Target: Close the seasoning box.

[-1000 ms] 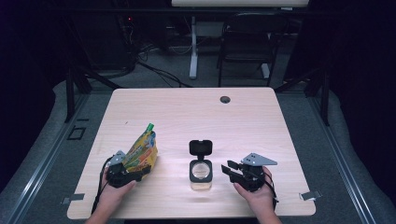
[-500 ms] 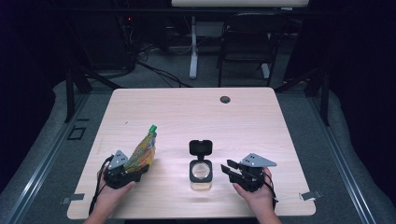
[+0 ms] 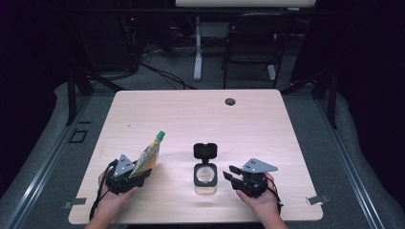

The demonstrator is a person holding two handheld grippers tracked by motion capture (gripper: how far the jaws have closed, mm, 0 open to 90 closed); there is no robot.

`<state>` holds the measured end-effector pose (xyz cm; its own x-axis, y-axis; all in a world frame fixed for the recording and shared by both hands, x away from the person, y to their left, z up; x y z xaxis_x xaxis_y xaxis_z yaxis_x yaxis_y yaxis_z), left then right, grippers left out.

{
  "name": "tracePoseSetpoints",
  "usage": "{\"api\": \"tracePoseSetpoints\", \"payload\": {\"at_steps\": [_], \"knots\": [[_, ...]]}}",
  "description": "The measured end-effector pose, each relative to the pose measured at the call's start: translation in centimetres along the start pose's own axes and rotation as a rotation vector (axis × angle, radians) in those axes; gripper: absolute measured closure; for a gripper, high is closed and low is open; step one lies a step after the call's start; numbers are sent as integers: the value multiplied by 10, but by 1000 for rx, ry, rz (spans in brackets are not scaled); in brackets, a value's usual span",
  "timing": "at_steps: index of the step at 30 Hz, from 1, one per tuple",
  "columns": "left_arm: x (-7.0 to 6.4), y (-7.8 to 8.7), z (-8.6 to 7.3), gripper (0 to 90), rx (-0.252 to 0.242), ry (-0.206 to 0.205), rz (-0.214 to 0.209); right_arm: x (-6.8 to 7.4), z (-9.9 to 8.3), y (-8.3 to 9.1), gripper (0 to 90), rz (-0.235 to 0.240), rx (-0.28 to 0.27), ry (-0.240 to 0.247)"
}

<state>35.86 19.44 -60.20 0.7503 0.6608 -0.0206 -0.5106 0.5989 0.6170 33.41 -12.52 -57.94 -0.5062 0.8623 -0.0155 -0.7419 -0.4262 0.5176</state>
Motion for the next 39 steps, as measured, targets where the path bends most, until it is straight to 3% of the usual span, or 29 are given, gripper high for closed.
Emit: {"api": "tracePoseSetpoints", "payload": {"at_steps": [7, 12, 19, 27, 39], "knots": [[-3, 3, 1, 457, 9, -34, 18, 3, 4, 2, 614, -3, -37, 34], [-4, 3, 2, 457, 19, -63, 35, 7, 7, 3, 598, -16, -70, 87], [-9, 4, 6, 457, 25, -119, 63, 12, 6, 3, 596, -22, -65, 142], [-16, 4, 7, 457, 62, -211, 94, 11, 4, 2, 597, -14, -50, 134], [-23, 1, 9, 457, 69, -251, 97, 11, 3, 2, 595, -13, -51, 131]]}}
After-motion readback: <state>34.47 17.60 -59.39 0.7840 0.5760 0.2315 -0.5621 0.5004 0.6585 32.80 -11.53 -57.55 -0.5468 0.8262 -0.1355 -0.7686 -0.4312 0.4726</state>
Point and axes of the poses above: each handheld gripper's, and its own axes: y roughly backward along the jaws, z roughly out of its top, x roughly to its left, the point moved 9 cm from there along -y, roughly forward along the jaws, and after that the axes turned 12 degrees about -z, right-handed, at the moved point
